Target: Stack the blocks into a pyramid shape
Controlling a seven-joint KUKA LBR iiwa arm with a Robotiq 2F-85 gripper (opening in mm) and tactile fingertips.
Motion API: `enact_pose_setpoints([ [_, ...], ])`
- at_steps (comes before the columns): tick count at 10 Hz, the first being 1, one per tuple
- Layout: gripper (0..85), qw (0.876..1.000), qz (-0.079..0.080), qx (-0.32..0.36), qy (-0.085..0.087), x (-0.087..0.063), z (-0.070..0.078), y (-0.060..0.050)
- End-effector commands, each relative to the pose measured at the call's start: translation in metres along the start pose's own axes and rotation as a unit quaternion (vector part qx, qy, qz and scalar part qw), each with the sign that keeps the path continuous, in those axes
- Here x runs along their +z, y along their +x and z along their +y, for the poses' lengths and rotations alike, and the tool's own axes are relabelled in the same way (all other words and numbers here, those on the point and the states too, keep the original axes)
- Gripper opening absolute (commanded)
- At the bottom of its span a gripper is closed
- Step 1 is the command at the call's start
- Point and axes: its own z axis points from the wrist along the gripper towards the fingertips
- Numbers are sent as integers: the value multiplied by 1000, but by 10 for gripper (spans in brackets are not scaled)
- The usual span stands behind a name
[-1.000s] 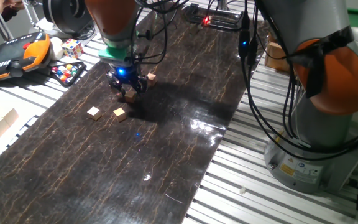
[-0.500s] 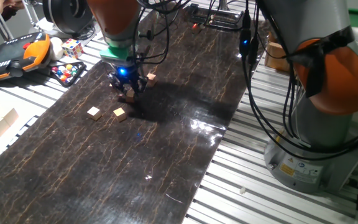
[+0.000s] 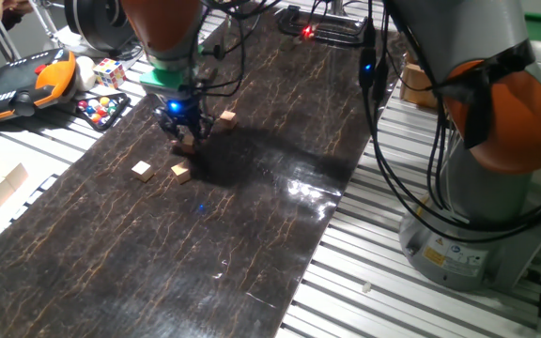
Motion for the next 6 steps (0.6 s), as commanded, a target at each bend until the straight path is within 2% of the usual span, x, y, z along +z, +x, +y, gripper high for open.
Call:
enact_pose_setpoints([
  [1, 7, 1000, -1, 3, 0, 0, 4, 1],
  [6, 7, 1000, -1, 27, 0, -1, 23, 2],
])
